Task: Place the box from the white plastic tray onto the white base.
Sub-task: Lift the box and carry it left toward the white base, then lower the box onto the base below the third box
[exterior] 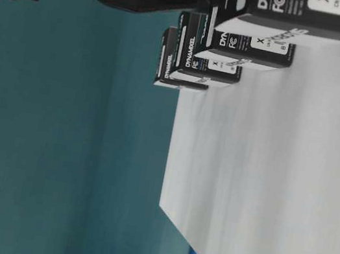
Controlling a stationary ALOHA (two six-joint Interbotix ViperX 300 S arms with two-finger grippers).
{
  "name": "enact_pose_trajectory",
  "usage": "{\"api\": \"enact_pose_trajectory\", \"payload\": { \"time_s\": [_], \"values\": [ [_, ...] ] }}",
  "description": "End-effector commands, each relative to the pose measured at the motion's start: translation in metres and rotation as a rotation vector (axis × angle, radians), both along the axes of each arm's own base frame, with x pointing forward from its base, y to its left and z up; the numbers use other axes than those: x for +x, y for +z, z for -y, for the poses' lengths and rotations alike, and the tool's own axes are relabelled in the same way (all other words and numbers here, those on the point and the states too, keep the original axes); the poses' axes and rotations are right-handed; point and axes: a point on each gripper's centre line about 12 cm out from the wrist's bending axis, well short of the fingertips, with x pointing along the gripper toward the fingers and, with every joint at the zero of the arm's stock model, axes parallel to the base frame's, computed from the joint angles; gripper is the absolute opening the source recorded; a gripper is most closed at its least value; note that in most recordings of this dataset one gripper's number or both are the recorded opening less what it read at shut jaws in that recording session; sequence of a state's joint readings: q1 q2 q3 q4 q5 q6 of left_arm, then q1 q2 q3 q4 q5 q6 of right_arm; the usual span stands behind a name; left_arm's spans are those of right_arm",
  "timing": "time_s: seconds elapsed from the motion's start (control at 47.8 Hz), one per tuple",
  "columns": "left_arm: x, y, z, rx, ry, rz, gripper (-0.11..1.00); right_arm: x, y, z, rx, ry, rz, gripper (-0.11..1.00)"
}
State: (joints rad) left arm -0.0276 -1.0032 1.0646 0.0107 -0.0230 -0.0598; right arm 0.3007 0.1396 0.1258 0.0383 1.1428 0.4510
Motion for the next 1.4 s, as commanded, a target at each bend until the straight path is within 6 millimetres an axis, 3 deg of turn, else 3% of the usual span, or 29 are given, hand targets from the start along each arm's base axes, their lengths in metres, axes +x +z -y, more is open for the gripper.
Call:
{"api": "enact_pose_trajectory", "payload": {
  "time_s": [0.0, 0.712, 1.382],
  "values": [
    [0.001, 0.011, 0.000, 0.002, 0.000, 0.029, -0.03, 0.003, -0.007, 0.001, -0.006, -0.002, -0.009, 0.58],
    [0.001, 0.011, 0.000, 0.004, -0.002, 0.028, -0.03, 0.001, -0.023, 0.000, -0.018, 0.051, -0.026, 0.58],
    [0.001, 0.008, 0.000, 0.003, -0.002, 0.012, -0.03, 0.001, -0.024, 0.001, -0.014, 0.050, -0.011, 0.62]
  ]
}}
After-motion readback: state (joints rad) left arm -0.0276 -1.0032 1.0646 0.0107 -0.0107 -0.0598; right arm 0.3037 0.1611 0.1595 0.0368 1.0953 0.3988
